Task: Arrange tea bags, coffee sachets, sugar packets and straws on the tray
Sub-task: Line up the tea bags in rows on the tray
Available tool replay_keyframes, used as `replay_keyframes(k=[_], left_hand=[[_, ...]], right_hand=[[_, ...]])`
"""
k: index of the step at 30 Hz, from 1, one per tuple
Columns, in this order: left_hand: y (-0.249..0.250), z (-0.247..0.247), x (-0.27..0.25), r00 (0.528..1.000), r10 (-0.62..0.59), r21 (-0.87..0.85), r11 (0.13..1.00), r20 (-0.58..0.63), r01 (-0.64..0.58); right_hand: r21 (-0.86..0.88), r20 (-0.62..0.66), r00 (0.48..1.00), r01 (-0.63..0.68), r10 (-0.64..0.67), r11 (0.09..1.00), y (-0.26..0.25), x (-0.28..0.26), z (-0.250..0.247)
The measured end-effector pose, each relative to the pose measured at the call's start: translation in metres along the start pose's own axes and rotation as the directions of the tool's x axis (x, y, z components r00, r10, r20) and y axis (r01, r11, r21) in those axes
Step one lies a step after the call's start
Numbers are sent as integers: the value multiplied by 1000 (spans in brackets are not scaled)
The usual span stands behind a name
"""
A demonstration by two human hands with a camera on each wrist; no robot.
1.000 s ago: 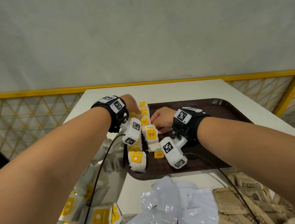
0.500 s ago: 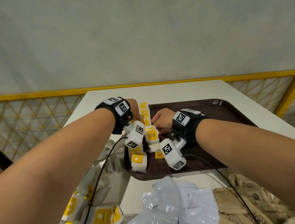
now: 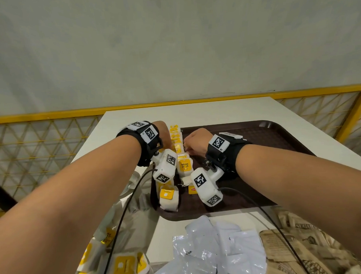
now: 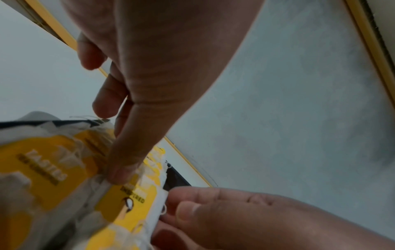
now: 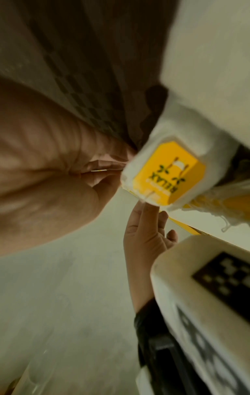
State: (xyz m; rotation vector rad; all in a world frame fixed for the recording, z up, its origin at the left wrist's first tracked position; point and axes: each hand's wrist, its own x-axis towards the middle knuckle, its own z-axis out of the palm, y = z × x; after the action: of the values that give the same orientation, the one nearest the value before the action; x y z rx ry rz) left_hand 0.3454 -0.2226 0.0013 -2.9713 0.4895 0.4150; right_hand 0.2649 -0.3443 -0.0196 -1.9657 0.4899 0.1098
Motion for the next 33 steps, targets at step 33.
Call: replay_keyframes(k=[33], left_hand=[[5, -7, -39, 985, 169, -173, 970, -31, -172]], right_hand=[[-81, 251, 964, -69, 87, 994, -9, -46, -14]])
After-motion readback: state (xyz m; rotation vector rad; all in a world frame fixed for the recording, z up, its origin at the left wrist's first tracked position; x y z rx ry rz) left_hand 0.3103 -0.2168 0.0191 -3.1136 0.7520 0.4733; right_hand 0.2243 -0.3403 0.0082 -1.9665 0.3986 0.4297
